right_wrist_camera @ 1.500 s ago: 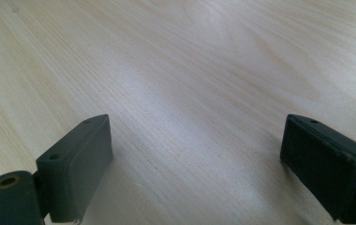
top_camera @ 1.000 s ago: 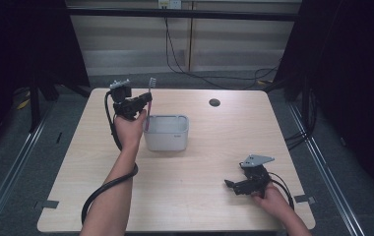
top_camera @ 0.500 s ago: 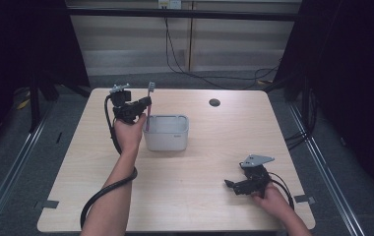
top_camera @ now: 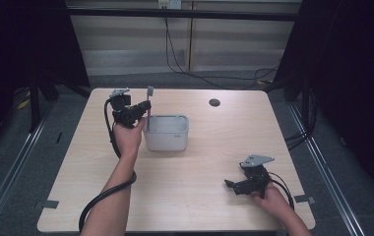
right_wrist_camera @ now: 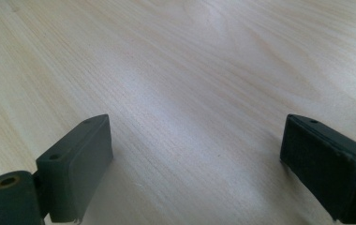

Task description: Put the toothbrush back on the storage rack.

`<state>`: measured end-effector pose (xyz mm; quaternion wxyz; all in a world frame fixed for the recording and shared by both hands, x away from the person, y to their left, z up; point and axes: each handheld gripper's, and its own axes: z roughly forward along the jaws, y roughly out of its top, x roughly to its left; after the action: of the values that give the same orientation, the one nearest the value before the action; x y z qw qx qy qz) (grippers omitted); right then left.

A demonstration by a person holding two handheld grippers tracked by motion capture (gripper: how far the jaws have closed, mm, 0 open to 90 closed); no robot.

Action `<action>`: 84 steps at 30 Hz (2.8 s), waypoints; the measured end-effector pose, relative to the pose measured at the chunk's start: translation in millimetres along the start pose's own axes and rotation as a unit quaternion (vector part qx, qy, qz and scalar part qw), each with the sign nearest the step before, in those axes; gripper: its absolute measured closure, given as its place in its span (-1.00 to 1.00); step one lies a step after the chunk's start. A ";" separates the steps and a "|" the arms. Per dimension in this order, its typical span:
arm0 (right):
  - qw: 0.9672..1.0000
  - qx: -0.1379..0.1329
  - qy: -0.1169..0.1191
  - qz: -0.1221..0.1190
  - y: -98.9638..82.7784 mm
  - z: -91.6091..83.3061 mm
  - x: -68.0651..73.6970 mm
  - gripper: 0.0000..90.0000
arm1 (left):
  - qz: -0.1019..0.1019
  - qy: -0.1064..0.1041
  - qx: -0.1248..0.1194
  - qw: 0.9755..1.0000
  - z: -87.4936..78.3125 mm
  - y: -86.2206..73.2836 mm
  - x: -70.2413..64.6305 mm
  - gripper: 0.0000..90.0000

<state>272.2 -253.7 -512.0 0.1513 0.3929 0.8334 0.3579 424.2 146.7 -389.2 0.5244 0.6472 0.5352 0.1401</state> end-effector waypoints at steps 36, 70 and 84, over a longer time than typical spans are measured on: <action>1.000 0.000 0.000 0.000 0.0 0.0 0.0 -0.80 | 0.027 0.014 0.027 0.999 -4.9 -21.1 1.1 0.84; 1.000 0.000 0.000 -0.001 -0.1 0.1 -0.2 -0.80 | 0.052 0.021 0.041 0.998 -5.7 -34.8 -1.0 0.83; 1.000 -0.001 0.000 -0.001 0.0 0.1 -0.1 -0.80 | 0.055 0.021 0.044 0.997 -6.6 -36.9 -2.3 0.82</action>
<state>272.4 -253.8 -512.1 0.1521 0.3918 0.8336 0.3584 398.2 143.7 -416.2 0.4759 0.6951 0.5150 0.1587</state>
